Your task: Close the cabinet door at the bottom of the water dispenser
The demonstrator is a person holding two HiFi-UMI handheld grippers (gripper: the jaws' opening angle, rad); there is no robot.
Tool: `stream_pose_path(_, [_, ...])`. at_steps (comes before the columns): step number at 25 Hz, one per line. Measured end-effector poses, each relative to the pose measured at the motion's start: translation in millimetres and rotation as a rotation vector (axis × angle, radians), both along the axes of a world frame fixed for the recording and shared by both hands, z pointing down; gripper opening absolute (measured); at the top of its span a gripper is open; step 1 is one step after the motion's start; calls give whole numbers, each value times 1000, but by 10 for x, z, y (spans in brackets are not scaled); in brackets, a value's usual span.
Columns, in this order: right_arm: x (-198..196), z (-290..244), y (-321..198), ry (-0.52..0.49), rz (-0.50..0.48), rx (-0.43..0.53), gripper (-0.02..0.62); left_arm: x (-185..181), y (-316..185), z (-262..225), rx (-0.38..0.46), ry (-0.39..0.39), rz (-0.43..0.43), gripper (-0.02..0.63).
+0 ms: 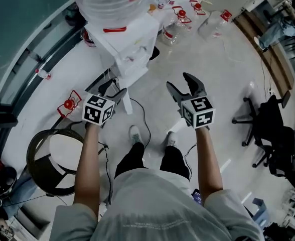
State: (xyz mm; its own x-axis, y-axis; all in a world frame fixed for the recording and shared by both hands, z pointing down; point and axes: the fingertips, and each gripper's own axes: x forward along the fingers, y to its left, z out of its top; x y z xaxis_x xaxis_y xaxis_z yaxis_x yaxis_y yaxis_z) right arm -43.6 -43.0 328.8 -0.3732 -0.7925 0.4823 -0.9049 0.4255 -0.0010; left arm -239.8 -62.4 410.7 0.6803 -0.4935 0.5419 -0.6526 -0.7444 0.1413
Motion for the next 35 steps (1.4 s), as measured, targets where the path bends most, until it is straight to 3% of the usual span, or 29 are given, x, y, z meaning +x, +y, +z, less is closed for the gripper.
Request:
stream_pose_path(5, [173, 1138, -22, -45, 16, -158, 319, -25, 73, 1067, -182, 15, -91, 298])
stream_pose_path(7, [178, 1556, -66, -31, -15, -206, 327, -58, 132, 1484, -253, 33, -130, 298])
stream_pose_path(14, [89, 2999, 143, 16, -153, -410, 341, -129, 643, 2946, -465, -31, -226, 298])
stream_pose_path(19, [224, 3742, 354, 12, -171, -505, 342, -6, 954, 3724, -615, -5, -377, 298])
stream_pose_path(24, [301, 4224, 528, -23, -177, -566, 342, 35, 996, 4409, -657, -53, -536, 295])
stream_pose_path(29, [366, 4434, 661, -36, -174, -597, 342, 1, 1118, 4896, -713, -187, -609, 293])
stream_pose_path(33, [513, 4499, 787, -10, -180, -608, 342, 30, 1115, 5028, -679, -201, -632, 207])
stream_pose_path(35, [637, 4557, 817, -16, -160, -611, 342, 102, 1086, 5038, -651, -197, -625, 208])
